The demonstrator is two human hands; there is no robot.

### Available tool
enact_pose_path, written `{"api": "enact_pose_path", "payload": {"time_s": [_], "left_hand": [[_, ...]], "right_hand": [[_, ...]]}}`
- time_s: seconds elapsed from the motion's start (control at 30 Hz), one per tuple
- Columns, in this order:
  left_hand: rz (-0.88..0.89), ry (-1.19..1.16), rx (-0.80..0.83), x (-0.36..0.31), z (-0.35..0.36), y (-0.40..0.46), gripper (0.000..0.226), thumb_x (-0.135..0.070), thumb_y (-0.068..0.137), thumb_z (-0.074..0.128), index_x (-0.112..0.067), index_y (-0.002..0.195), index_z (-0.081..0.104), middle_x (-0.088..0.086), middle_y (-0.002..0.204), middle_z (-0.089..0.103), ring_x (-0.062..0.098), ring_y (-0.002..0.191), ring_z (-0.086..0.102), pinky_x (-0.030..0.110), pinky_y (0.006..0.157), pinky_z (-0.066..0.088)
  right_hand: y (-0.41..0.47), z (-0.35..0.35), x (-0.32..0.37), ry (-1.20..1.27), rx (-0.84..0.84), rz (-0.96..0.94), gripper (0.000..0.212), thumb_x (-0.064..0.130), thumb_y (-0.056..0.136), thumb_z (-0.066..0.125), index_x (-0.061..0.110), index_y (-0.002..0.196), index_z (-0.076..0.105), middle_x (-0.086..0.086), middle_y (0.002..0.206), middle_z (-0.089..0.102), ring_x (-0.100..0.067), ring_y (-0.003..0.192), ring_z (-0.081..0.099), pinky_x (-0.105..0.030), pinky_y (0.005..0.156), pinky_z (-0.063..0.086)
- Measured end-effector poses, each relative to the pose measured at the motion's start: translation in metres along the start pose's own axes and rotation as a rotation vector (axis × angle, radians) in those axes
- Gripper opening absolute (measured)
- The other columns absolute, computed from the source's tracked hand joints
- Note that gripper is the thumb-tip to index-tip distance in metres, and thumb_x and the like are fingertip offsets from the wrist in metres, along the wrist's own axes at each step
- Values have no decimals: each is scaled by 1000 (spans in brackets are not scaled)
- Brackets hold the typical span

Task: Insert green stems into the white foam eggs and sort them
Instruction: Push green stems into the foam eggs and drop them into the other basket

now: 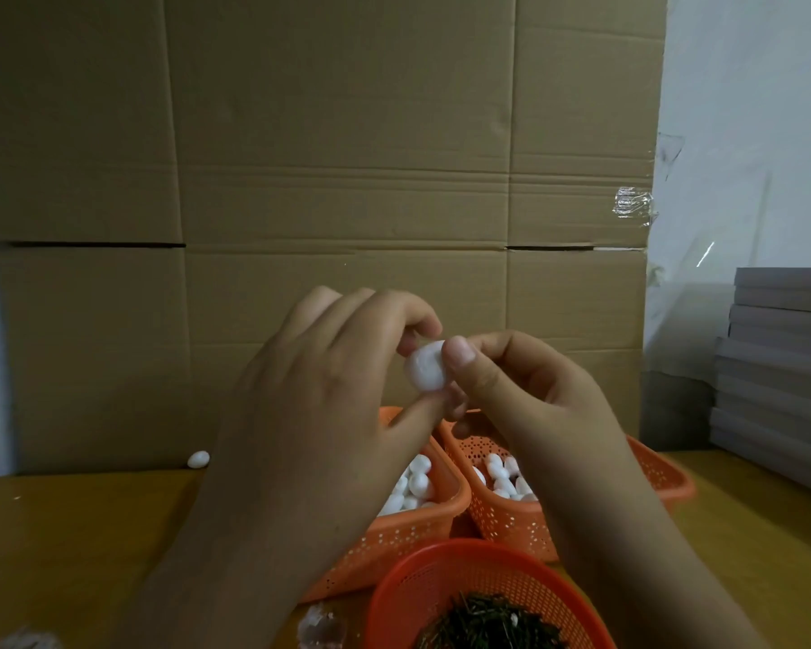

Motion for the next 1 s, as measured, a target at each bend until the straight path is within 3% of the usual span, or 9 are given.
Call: {"api": "enact_pose_path", "payload": {"time_s": [0.1, 0.2, 0.37, 0.57, 0.73, 0.87, 1.0], "left_hand": [[-78, -210, 47, 10, 5, 0, 24, -55, 73, 61, -42, 93, 59, -23, 93, 58, -3, 89, 50, 11, 75, 39], [-287, -641, 87, 33, 15, -4, 33, -59, 67, 64, -46, 97, 65, -21, 100, 66, 2, 93, 63, 21, 77, 47], [-431, -947, 189, 46, 31, -10, 39, -56, 63, 68, -40, 98, 71, -9, 97, 75, 5, 82, 70, 28, 73, 50], [-357, -990, 199, 41, 30, -7, 27, -40, 69, 75, -38, 96, 72, -7, 100, 75, 9, 88, 72, 18, 68, 54], [-245, -916, 191, 30, 23, -5, 28, -21, 75, 73, -42, 95, 70, -10, 103, 73, 9, 91, 72, 17, 73, 55], [-260, -952, 217, 28, 27, -5, 29, -24, 77, 72, -42, 100, 70, -10, 107, 72, 10, 94, 72, 17, 77, 54], [-354, -973, 170, 41, 31, -6, 28, -38, 74, 74, -39, 102, 71, -7, 110, 72, 11, 98, 70, 33, 83, 54]], "right_hand": [[0, -1, -1, 74, 25, 19, 37, 44, 62, 68, 15, 84, 75, -6, 79, 74, -9, 69, 67, -21, 68, 55], [0, 1, -1, 135, 65, 27, 34, 39, 63, 69, 20, 91, 77, -9, 85, 75, -13, 77, 69, -21, 74, 56], [0, 6, 3, 208, 113, -2, 24, 24, 72, 77, 23, 96, 76, -5, 95, 75, -14, 86, 71, -21, 79, 56], [-1, 4, 8, 185, 95, -40, 25, 19, 75, 74, 25, 99, 74, -3, 98, 74, -15, 91, 70, -23, 80, 56], [-1, 5, 5, 119, 65, -7, 24, 41, 77, 74, 24, 94, 74, -4, 84, 74, -13, 76, 69, -22, 67, 54], [-1, 4, 7, 106, 71, -28, 31, 39, 67, 69, 21, 91, 75, -1, 73, 71, -10, 68, 64, -20, 64, 53], [-1, 1, 11, 90, 73, -71, 31, 30, 66, 70, 22, 96, 73, 1, 85, 74, -7, 76, 68, -18, 68, 54]]}}
Point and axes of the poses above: each hand's wrist, its own y-axis towards the middle knuckle, its own z-axis out of the palm, x = y × z, the point moved 10 cm from there along y, towards the middle knuckle
